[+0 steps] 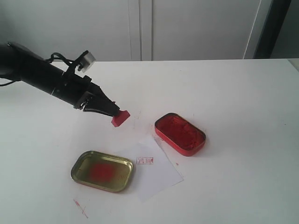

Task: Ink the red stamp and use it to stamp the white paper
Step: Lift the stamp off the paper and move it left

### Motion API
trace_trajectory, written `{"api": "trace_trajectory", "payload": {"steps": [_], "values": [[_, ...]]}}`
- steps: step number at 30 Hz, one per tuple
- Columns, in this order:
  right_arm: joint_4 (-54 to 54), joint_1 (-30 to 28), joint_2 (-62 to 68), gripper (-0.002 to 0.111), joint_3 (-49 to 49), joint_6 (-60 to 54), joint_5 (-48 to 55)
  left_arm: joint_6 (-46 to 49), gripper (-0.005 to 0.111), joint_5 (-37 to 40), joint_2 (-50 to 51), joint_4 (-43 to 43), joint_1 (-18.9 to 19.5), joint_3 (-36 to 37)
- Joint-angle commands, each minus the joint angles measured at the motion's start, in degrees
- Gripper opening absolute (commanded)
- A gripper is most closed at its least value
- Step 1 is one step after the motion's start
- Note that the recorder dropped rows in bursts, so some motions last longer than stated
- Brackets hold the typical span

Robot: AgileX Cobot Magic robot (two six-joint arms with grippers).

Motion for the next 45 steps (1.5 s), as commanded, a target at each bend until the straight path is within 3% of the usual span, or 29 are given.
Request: {"api": "trace_trajectory", "payload": {"steps": [1, 38, 40, 45], "values": [[0.08, 0.06, -0.28, 0.0, 0.32, 0.18, -0.79, -1.2, 0.0, -1.7, 1.12, -1.29, 0.17, 0.38], [0.08, 0.06, -0.28, 0.0, 0.32, 0.18, -0.79, -5.57, 0.0, -5.76, 6.75, 1.67, 0.17, 0.38], [0.08, 0.06, -0.28, 0.0, 0.32, 0.18, -0.79, -5.55, 0.003, -6.02, 6.75, 2.16, 0.17, 0.38], [0.08, 0.06, -0.28, 0.0, 0.32, 0.18, -0.79, -5.39, 0.027, -6.26, 6.75, 2.16, 0.17, 0.38]]}}
